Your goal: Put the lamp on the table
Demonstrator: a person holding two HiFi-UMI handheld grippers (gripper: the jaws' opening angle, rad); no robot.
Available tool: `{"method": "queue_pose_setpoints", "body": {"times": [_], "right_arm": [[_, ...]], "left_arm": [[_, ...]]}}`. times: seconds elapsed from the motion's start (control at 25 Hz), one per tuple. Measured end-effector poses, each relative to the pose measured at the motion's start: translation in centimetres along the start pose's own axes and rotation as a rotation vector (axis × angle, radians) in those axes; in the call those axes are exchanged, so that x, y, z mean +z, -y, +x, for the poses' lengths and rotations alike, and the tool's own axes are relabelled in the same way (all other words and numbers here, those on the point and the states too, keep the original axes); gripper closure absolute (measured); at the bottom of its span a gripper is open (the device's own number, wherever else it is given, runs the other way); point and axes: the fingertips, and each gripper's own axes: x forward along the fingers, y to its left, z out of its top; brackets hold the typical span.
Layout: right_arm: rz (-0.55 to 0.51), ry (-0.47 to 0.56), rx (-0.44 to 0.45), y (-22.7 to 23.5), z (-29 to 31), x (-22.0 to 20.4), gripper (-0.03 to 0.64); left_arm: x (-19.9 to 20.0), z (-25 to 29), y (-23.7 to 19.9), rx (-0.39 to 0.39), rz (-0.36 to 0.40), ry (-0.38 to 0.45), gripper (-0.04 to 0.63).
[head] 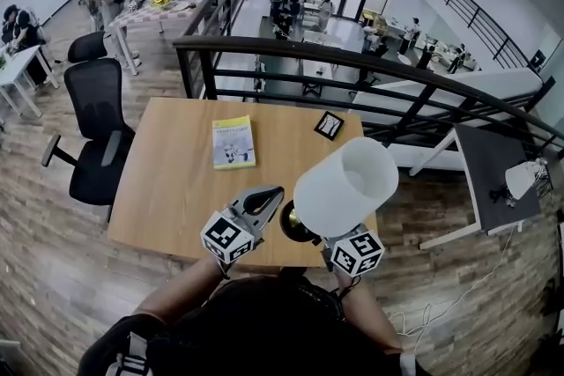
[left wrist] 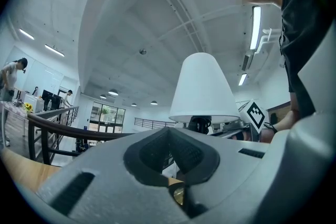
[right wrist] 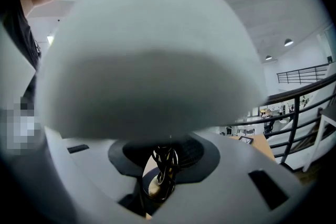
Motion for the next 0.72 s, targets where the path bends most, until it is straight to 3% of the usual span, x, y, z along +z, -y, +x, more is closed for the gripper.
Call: {"method": "queue_pose_setpoints", "body": {"times": [0.36, 0.72], "right_arm": [[0.002, -0.028, 0.024, 3.6, 2.7, 0.2, 0.509], [-0.008, -0.066, 0.048, 7.7, 4.9, 0.1, 0.509]], "left_arm": [[-0.9, 2.4, -2.6, 0.040, 0.021, -0.017, 0.587], [-2.8, 5.6, -5.8, 0.095, -0.016, -0.028, 0.588]]}}
